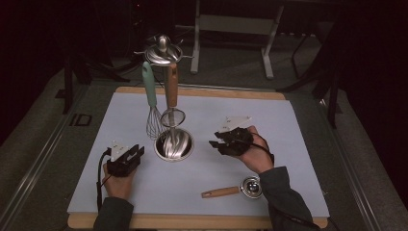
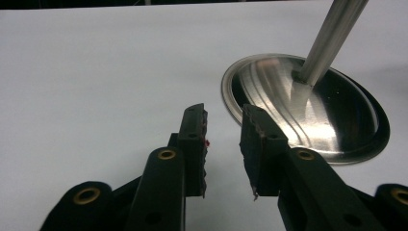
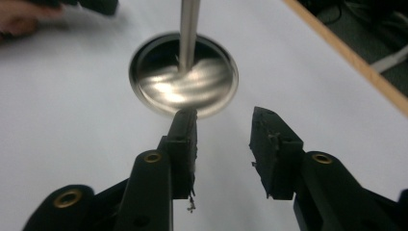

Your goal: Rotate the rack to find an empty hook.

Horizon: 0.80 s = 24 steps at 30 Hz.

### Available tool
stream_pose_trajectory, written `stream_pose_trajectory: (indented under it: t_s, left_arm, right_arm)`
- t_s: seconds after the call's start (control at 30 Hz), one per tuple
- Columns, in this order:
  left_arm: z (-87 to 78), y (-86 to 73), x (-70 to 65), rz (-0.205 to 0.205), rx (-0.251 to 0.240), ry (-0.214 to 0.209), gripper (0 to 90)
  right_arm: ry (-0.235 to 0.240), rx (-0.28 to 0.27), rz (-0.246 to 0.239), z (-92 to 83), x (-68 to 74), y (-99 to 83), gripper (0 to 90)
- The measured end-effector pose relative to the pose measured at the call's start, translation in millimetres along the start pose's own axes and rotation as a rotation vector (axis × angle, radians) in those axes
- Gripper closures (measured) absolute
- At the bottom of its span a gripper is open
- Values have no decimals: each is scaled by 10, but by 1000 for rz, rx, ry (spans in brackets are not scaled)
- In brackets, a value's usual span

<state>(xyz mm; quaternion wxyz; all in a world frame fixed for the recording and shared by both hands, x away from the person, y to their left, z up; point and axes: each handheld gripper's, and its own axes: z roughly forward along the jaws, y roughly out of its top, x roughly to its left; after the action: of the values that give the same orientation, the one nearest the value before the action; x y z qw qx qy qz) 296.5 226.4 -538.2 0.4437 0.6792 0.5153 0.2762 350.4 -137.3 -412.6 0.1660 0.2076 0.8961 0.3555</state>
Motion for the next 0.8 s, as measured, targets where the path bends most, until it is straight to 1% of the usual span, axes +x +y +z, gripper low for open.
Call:
stream_pose_trajectory:
  t_s: [0.1, 0.17, 0.2, 0.23, 0.3, 0.4, 0.47, 0.5, 0.6, 0.67, 0.7, 0.8]
  left_arm:
    - [-18, 9, 0, -16, -10, -29, 752]
    - [-41, 23, -5, -36, -28, -50, 783]
    - [-54, 30, -9, -37, -35, -52, 805]
    - [-70, 41, -21, -38, -43, -47, 815]
    - [-113, 68, -59, -12, -54, -20, 845]
    - [-169, 105, -104, -3, -81, -8, 883]
    - [-215, 147, -136, -3, -109, -3, 893]
    - [-252, 178, -155, -7, -133, -4, 895]
    - [-344, 259, -204, -15, -188, -6, 896]
    - [-416, 335, -238, -14, -224, -12, 896]
    - [-463, 389, -262, -19, -253, -18, 896]
    - [-571, 531, -307, -29, -318, -32, 895]
  right_arm:
    - [-11, 14, 16, 40, -6, -119, 601]
    - [-21, 19, 42, 50, -17, -206, 598]
    - [-21, 18, 61, 52, -28, -263, 595]
    - [-21, 16, 70, 54, -37, -298, 591]
    - [-20, 14, 96, 59, -50, -395, 586]
    - [-22, 28, 122, 80, -58, -570, 576]
    - [-29, 42, 136, 92, -63, -676, 571]
    - [-32, 42, 144, 95, -67, -715, 569]
    - [-40, 37, 193, 105, -103, -869, 569]
    - [-46, 62, 207, 119, -125, -924, 569]
    - [-53, 66, 204, 118, -134, -939, 569]
    - [-55, 53, 229, 89, -160, -997, 563]
